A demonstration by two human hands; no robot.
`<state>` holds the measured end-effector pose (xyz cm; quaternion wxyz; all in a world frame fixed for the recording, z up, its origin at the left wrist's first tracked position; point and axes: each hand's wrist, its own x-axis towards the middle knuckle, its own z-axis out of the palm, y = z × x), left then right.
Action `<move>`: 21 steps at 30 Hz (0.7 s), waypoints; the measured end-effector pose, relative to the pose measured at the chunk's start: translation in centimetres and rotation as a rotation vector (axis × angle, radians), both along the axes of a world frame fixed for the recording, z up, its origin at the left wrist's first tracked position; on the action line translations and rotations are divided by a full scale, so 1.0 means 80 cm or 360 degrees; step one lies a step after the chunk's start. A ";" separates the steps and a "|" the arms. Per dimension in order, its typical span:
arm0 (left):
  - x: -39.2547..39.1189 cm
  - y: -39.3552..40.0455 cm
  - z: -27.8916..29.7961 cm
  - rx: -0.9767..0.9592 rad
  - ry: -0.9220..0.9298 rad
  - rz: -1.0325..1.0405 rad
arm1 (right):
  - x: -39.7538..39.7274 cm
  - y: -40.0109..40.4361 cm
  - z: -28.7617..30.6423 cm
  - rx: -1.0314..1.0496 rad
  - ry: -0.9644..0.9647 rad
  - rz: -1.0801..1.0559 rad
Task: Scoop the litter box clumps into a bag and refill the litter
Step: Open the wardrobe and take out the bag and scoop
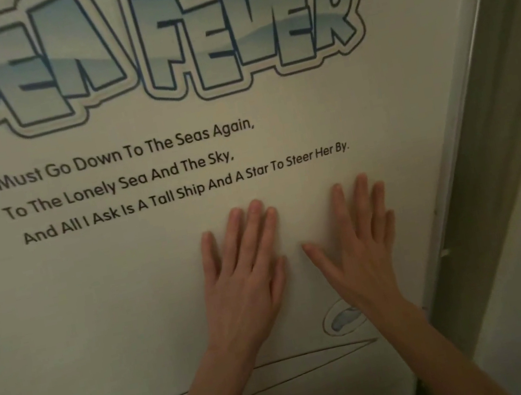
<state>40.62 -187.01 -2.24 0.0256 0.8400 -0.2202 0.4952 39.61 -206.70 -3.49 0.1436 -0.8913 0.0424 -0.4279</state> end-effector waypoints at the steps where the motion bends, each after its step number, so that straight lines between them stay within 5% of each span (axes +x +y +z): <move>1: 0.004 0.003 -0.001 0.0010 -0.0015 0.0012 | 0.006 0.003 -0.003 0.0022 -0.0017 -0.0001; 21: 0.009 0.035 -0.008 0.0009 -0.0138 0.0015 | 0.024 0.043 -0.013 0.0091 -0.0195 -0.0025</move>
